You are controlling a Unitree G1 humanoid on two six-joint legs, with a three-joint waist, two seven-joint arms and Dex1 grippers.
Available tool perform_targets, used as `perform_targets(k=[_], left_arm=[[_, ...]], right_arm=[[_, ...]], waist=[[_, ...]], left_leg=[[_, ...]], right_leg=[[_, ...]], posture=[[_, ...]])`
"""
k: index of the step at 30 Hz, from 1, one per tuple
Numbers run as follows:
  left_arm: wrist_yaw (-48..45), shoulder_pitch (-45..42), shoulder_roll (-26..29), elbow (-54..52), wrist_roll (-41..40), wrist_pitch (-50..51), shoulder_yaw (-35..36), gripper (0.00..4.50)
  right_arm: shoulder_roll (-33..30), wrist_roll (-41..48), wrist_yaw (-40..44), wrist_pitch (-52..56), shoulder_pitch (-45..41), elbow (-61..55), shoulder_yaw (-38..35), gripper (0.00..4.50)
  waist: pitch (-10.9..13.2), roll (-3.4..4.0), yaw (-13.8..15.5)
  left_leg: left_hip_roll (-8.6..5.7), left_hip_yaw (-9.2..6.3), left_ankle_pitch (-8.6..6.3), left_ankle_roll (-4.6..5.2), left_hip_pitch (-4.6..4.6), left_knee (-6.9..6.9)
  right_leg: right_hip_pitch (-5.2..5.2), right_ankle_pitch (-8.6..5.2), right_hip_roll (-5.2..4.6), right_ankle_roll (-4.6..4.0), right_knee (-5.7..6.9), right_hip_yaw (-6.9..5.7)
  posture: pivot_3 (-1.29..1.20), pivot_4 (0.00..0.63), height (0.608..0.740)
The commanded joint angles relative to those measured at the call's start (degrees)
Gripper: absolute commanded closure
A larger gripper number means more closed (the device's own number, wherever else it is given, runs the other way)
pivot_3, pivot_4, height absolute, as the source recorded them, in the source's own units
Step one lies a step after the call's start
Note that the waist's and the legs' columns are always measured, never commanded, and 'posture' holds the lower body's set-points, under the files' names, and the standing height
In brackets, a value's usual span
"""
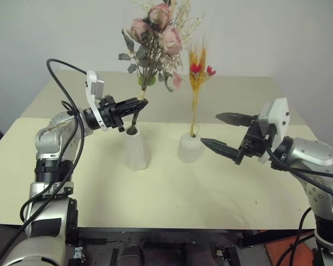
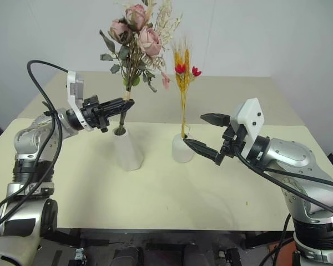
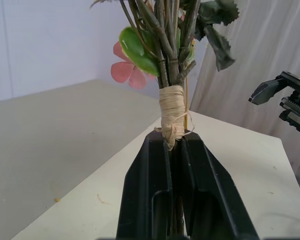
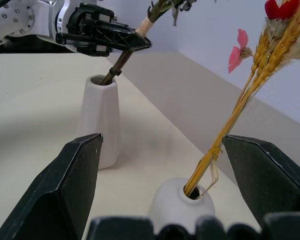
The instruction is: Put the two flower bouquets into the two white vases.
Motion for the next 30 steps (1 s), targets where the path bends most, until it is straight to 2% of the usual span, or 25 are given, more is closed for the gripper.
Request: perform_targets(k=[1,17,30], left_arm=[[1.54,1.26,-0.73,-5.16,-3.13,-0.83,3.45,4.49],[5.6,8.57,-3.15,-12.77,-4.79,-2.91,4.45,4.49],[7.96,12.29,-3.33,-13.92,-3.8,-4.0,4.34,4.49]], right_arm=[[-0.74,0.91,0.44,-0.22,-0.96,-0.39,-1.35,0.0],[-1.14,0.32,1.82,-0.62,-2.49,1.44,-0.73,0.0],[-1.16,-0.5,1.74,-0.75,-2.19,1.07,-0.88,0.0]], waist=[[0.0,0.0,0.0],[0.0,0.0,0.02],[0.0,0.0,-0.04]], left_leg=[[0.0,0.0,0.0,0.0,0.0,0.0],[0.0,0.0,0.0,0.0,0.01,0.01],[0.0,0.0,0.0,0.0,0.04,0.02]], right_leg=[[0.0,0.0,0.0,0.0,0.0,0.0],[0.03,0.07,0.0,-0.08,-0.01,0.0],[0.05,0.07,0.0,-0.08,0.0,0.0]], posture=[[0.0,0.15,0.74],[0.0,0.15,0.74],[0.0,0.15,0.74]])
